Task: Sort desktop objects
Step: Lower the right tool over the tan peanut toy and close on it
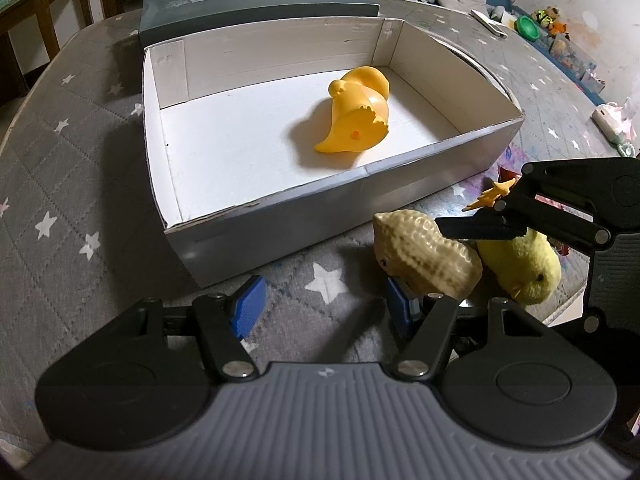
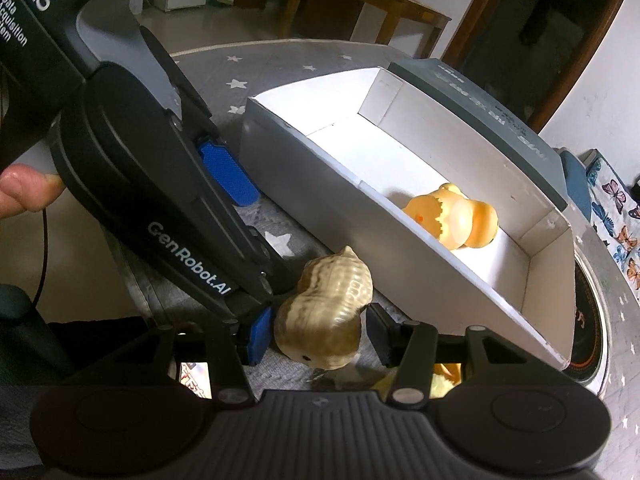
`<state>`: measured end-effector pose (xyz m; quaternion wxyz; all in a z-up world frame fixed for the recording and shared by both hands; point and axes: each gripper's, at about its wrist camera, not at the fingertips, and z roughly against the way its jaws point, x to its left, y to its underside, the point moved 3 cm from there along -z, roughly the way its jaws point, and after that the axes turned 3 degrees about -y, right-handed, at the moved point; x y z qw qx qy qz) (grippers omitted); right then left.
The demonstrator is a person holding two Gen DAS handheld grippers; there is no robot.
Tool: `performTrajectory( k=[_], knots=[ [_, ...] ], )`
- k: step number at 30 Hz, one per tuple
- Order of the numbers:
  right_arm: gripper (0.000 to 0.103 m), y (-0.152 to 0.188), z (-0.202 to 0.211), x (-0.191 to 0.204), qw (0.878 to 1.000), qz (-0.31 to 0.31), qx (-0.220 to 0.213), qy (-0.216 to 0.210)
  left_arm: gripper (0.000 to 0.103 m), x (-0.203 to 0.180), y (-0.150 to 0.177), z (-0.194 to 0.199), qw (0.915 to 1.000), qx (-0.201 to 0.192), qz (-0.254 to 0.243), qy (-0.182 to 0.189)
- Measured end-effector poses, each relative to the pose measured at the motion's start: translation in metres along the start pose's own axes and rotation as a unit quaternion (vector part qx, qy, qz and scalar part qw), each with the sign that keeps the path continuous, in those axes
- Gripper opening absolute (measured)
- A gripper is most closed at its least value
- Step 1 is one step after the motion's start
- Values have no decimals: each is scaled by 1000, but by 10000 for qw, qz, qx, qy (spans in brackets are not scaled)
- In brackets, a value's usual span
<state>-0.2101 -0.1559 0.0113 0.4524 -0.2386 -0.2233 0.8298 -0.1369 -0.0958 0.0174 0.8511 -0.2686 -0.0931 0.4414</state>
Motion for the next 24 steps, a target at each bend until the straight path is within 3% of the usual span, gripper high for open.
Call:
performTrajectory(
  k=[9,18,24],
  knots=[
    [51,0,-2,-7,9999,-110,-34,-75,66,1,-1,-1,10000,9,-10,4],
    [45,-1,-4,-13,9996,-220,-69,-149,65,0,-3,3,10000,-55,-27,8],
    [45,8,14,-9,9975,-534,-198,-429,65,0,-3,9,9999,-141,-27,0]
  ],
)
